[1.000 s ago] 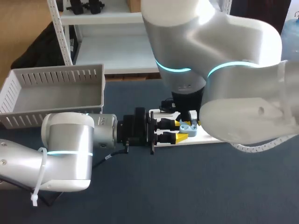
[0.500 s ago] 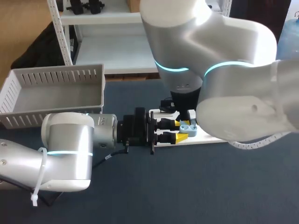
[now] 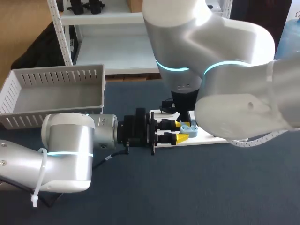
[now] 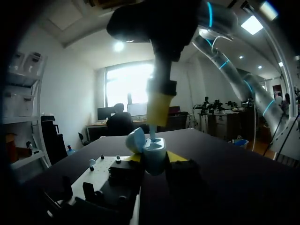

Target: Pick up each earbud case from the left stands, insert the matching earbuds, close the lid, and place the case in the box.

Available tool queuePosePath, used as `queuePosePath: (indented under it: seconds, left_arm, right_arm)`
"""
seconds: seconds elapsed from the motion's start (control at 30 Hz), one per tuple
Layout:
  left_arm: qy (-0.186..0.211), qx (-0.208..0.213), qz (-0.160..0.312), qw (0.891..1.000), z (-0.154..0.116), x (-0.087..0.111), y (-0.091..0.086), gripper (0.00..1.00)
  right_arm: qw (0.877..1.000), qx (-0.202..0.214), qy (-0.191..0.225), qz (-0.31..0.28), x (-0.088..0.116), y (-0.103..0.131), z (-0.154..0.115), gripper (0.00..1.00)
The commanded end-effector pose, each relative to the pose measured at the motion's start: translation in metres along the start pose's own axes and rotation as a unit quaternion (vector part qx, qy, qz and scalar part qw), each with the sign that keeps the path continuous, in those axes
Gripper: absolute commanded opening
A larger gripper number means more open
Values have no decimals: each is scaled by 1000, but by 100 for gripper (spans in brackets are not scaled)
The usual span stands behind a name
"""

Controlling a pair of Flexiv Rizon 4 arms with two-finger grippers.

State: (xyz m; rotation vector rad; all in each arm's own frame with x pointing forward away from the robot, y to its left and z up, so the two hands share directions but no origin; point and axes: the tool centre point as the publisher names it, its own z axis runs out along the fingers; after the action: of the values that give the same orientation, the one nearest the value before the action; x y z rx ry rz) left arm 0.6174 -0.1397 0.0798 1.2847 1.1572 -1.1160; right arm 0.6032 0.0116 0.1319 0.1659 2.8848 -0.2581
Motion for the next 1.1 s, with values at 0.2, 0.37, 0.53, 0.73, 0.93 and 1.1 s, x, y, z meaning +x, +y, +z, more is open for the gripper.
queuePosePath:
  seconds: [0.2,0.37,0.53,0.73,0.93,1.1]
  left_arm:
    - [0,-2,1,1000,1,1,0,0]
    - [0,-2,1,1000,1,1,0,0]
    - [0,-2,1,1000,1,1,0,0]
    - [0,-2,1,1000,1,1,0,0]
    - [0,-2,1,1000,1,1,0,0]
    - [0,-2,1,1000,1,1,0,0]
  right_arm:
    - [1000,1,4,0,-3,1,3,0]
    - [1000,2,7,1,-4,1,5,0]
    - [1000,3,10,1,-3,2,6,0]
    - [1000,4,14,0,-3,2,8,0]
    - [1000,6,23,1,-4,4,10,0]
    - [1000,6,28,1,-3,5,11,11]
